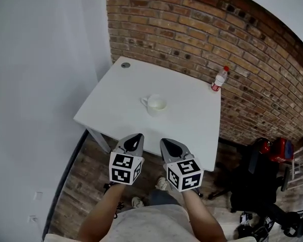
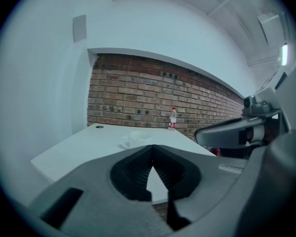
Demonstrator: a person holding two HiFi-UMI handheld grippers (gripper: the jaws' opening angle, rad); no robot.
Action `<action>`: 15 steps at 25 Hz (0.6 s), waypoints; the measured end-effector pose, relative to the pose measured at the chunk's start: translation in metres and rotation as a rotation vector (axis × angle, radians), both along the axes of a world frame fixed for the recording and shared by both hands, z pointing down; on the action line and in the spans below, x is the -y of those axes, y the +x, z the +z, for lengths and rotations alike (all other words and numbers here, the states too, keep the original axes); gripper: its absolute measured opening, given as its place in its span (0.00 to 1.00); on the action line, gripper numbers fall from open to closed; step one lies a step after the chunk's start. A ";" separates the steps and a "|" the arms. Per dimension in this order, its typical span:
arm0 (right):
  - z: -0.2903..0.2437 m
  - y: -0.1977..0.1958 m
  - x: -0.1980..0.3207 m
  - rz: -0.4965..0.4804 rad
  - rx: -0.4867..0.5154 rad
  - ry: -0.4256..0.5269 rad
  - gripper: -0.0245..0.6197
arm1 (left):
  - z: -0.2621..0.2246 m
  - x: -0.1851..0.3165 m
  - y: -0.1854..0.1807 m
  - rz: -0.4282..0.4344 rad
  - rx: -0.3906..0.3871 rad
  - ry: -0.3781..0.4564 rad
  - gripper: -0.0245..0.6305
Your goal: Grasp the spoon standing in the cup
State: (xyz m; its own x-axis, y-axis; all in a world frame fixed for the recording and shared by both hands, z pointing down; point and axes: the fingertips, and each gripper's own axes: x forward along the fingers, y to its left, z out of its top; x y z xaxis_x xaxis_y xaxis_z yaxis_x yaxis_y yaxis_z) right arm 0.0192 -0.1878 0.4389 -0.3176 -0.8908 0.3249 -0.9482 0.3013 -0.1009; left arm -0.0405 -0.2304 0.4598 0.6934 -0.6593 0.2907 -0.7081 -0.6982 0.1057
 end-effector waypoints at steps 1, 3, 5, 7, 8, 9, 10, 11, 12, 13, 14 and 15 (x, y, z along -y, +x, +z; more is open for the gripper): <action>0.001 0.004 0.004 0.004 0.003 0.002 0.05 | 0.000 0.004 0.005 0.007 0.005 0.005 0.04; 0.003 0.013 0.012 0.010 0.008 0.004 0.05 | 0.001 0.014 0.017 0.018 0.015 0.016 0.04; 0.006 0.022 0.022 0.012 0.012 0.005 0.05 | 0.002 0.026 0.027 0.022 0.019 0.023 0.08; 0.007 0.030 0.035 0.009 0.016 0.004 0.05 | 0.004 0.040 0.036 0.020 0.024 0.024 0.08; 0.007 0.035 0.042 0.007 0.017 0.003 0.05 | 0.005 0.047 0.040 0.016 0.028 0.022 0.08; 0.007 0.039 0.050 0.004 0.019 0.002 0.05 | 0.007 0.055 0.044 0.012 0.033 0.018 0.08; 0.007 0.044 0.057 0.001 0.020 0.000 0.05 | 0.009 0.062 0.049 0.008 0.036 0.013 0.09; 0.008 0.048 0.065 -0.003 0.021 -0.002 0.05 | 0.011 0.070 0.053 0.003 0.040 0.008 0.09; 0.008 0.052 0.072 -0.007 0.022 -0.005 0.05 | 0.014 0.077 0.057 -0.001 0.044 0.002 0.09; 0.010 0.055 0.079 -0.012 0.023 -0.009 0.05 | 0.017 0.084 0.061 -0.006 0.050 -0.004 0.10; 0.011 0.059 0.086 -0.017 0.023 -0.013 0.05 | 0.020 0.091 0.064 -0.012 0.058 -0.011 0.10; 0.013 0.062 0.092 -0.021 0.023 -0.018 0.05 | 0.023 0.097 0.067 -0.018 0.064 -0.018 0.11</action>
State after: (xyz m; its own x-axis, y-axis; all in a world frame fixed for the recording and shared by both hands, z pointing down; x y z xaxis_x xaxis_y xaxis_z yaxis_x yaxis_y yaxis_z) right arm 0.0810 -0.2798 0.4517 -0.3440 -0.8779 0.3331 -0.9389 0.3195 -0.1277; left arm 0.0263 -0.3274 0.4833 0.6608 -0.6659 0.3462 -0.7264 -0.6835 0.0718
